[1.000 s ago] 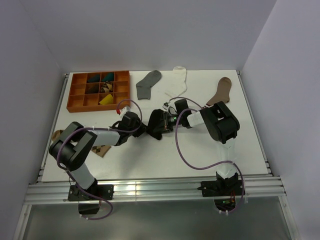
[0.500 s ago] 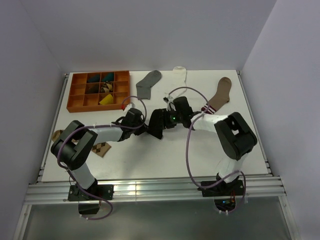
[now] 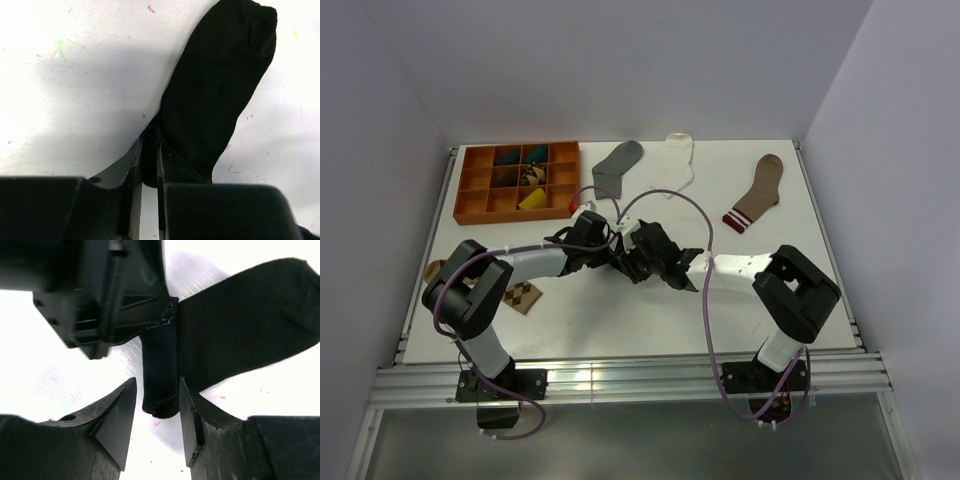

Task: Roll the socks
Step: Roll the sock at the center of the board.

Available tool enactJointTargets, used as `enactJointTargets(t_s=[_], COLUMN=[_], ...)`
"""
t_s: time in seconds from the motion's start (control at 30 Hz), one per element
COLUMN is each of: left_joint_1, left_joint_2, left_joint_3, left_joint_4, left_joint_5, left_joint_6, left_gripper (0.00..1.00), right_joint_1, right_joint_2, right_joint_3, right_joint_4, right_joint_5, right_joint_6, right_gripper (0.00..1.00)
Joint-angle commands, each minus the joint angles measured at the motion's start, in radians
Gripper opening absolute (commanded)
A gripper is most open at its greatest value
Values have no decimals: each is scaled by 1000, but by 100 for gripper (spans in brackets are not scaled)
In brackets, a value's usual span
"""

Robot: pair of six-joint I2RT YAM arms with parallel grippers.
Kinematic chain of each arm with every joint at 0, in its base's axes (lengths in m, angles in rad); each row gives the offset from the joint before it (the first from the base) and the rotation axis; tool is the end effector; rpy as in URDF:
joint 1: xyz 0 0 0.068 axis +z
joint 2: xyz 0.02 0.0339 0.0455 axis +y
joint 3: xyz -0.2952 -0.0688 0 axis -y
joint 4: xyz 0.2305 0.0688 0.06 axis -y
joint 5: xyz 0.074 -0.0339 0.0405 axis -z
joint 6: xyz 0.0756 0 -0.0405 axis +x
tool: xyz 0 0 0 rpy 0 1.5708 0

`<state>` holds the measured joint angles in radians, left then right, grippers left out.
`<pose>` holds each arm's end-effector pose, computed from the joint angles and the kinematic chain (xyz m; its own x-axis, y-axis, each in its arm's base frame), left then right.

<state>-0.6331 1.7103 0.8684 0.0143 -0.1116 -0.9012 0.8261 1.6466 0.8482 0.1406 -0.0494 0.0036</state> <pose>0.2954 -0.2063 0.1641 -0.7818 -0.3928 -0.4843 -0.1382 0.8665 -0.4796 0.2443 0.2705 0.1932 -0.4171 -0.4472 -0.7912 -0.7594 0.6498 0.0330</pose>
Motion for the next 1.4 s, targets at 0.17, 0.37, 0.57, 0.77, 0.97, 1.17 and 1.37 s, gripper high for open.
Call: enactJointTargets(t_s=[0.17,0.37,0.57,0.77,0.97,1.17,1.37], left_joint_1=[-4,-2,0,6,18,26,33], left_joint_2=[17,25,28,26,28,18,-1], left_joint_3=[40,44,47,43,41,27,11], left_joint_4=[-76,-79,-76,-63,-62,-50,-36], left_joint_5=[-8,0,6,21,36,47,50], left_joint_6=[71,76,82,90,93,91,91], left_gripper=[0,0,0,0,0,1,12], right_joint_1=[102,143,154,159,169,173,166], right_joint_2=[27,33,68,107,177,225,219], right_joint_3=[-8,-26,-20,-21,6,32,48], right_joint_4=[91,136,139,136,99,60,33], right_joint_5=[212,241,194,183,204,246,215], right_joint_6=[-122,-132,-120,-113,-106,-82,-56], right_gripper=[47,48,49,51,51,39,2])
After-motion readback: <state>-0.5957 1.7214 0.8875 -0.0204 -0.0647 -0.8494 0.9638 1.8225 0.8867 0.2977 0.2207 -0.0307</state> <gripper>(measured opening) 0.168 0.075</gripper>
